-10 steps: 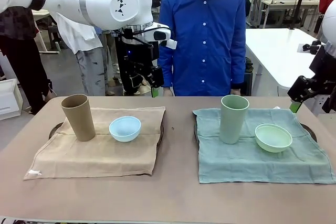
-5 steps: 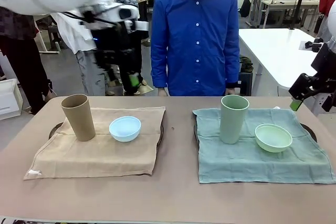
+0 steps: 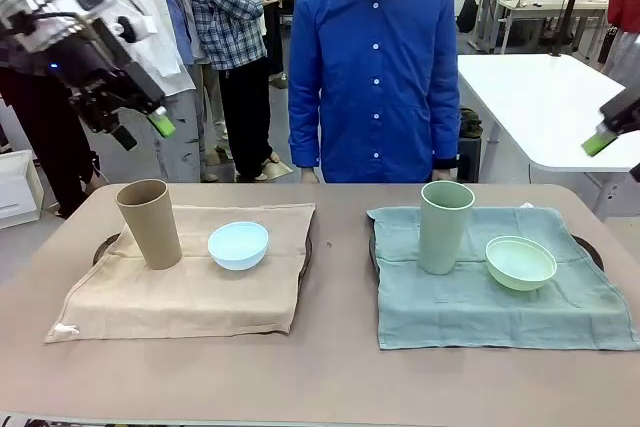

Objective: Set up a tray with a mat and arrange the tableware.
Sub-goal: Place the Picnic Bowl and Reusable plastic cup back onto the Handle tray in front of the human's position.

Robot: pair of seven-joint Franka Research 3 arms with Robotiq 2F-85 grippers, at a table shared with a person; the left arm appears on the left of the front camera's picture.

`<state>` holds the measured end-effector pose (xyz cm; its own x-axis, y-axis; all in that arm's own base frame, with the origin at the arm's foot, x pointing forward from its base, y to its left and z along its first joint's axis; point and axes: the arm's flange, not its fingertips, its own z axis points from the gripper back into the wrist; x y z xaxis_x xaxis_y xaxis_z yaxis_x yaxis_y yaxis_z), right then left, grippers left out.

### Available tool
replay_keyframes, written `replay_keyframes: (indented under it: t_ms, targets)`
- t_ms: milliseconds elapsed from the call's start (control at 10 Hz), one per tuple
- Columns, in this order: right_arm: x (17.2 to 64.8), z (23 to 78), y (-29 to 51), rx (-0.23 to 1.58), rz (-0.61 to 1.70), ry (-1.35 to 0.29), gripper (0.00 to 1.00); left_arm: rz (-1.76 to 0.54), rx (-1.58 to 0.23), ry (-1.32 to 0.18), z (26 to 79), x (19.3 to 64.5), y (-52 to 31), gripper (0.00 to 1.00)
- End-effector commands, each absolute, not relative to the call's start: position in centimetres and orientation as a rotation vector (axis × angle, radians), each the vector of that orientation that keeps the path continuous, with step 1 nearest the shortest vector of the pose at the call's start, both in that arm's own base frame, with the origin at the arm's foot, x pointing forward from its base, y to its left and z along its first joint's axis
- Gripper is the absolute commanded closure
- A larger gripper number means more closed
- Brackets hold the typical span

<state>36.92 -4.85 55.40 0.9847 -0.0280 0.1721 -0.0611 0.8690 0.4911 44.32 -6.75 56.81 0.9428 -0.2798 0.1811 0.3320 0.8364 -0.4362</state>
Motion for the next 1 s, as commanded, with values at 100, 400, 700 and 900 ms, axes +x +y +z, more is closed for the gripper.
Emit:
replay_keyframes:
  t_ms: [100,400,700,900]
  targets:
    - [37.0,55.0,-10.0,0.77,-0.106,-0.139,0.0,-0.302,-0.775,-0.153,55.9,43.7,-1.8,0.0]
    - [36.2,54.4,-14.8,0.916,-0.208,-0.096,0.0,-0.221,-1.021,-0.241,55.0,41.9,4.1,0.0]
    - [34.4,54.0,-18.0,1.037,-0.27,-0.133,0.0,-0.139,-1.144,-0.236,52.6,39.9,8.0,0.0]
    - [33.7,53.1,-19.8,1.138,-0.306,-0.145,0.0,-0.109,-1.211,-0.22,50.8,39.7,9.0,0.0]
